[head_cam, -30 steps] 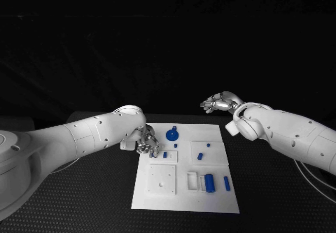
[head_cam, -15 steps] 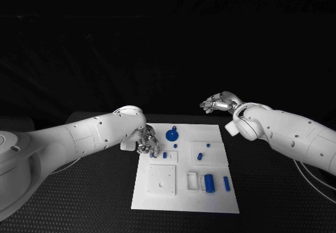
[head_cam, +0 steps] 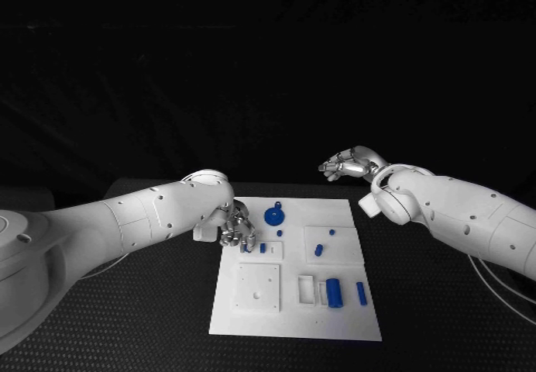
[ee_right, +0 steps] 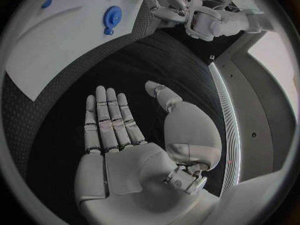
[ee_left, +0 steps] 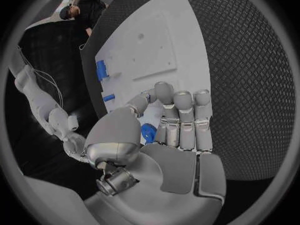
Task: Assemble the parts on the task board
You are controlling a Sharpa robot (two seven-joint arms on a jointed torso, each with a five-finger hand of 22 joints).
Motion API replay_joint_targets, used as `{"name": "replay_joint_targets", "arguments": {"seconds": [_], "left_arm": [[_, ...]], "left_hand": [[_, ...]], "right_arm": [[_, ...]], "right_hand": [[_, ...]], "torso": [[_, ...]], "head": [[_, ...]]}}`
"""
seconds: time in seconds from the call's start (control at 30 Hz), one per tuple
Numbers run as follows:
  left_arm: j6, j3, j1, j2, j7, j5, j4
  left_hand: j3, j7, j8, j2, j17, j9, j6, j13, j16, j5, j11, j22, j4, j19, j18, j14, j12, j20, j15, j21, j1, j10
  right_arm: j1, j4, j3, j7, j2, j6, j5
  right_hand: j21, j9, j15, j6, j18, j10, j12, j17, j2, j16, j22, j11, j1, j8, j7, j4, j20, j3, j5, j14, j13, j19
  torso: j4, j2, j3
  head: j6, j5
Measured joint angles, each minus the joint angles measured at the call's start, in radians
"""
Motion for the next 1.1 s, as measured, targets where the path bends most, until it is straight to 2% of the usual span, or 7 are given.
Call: {"name": "replay_joint_targets", "arguments": {"seconds": [1.1], "left_arm": [[-0.018, -0.001, -0.003, -0.001, 0.009, -0.021, 0.0]], "left_hand": [[-0.002, -0.001, 0.005, 0.0, 0.0, 0.005, -0.001, 0.0, 0.004, 0.003, 0.001, 0.0, -0.002, 0.0, 0.0, 0.004, 0.0, 0.0, -0.001, 0.0, 0.0, -0.001]], "right_arm": [[0.0, -0.001, 0.0, 0.0, 0.001, 0.0, 0.0]], "right_hand": [[0.0, -0.001, 0.004, 0.0, 0.0, 0.0, 0.0, 0.001, 0.0, -0.004, 0.002, 0.0, 0.0, 0.0, 0.0, 0.0, 0.0, 0.0, 0.0, 0.004, 0.0, 0.0]], "torso": [[0.0003, 0.0, -0.0002]], "head": [[0.002, 0.0]]}}
